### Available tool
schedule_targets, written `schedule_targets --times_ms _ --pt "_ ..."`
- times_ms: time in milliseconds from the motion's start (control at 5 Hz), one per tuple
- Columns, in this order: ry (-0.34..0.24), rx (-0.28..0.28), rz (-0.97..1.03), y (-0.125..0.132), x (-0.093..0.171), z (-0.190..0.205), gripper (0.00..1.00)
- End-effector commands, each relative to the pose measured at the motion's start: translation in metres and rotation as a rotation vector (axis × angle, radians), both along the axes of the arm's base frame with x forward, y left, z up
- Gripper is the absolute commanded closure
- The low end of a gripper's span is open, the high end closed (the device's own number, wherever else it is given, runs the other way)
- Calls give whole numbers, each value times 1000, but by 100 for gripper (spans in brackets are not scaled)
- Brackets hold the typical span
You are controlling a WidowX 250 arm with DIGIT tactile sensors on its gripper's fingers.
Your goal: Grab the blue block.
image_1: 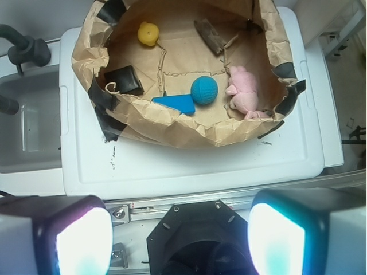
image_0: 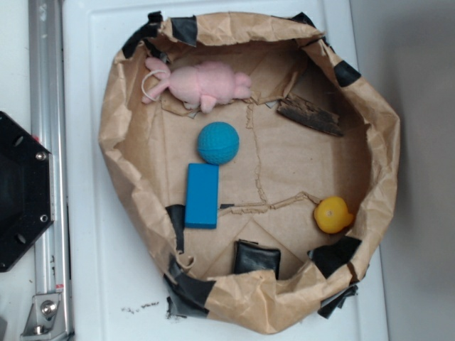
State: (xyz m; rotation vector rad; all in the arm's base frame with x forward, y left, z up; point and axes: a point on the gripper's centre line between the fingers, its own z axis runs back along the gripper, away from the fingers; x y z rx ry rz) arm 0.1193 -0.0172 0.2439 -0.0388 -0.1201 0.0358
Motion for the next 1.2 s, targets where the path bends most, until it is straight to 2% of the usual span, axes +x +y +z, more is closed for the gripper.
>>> schedule_targets --times_ms 0,200,400,600,800,1000 --pt "0 0 0 0 0 0 0" --pt "13 -65 251 20 50 -31 0" --pt "47 -154 503 25 93 -58 0" --pt "51 -174 738 35 140 -96 0" --pt "174 -174 816 22 148 -147 0" --pt "287 -159 925 4 128 -178 0"
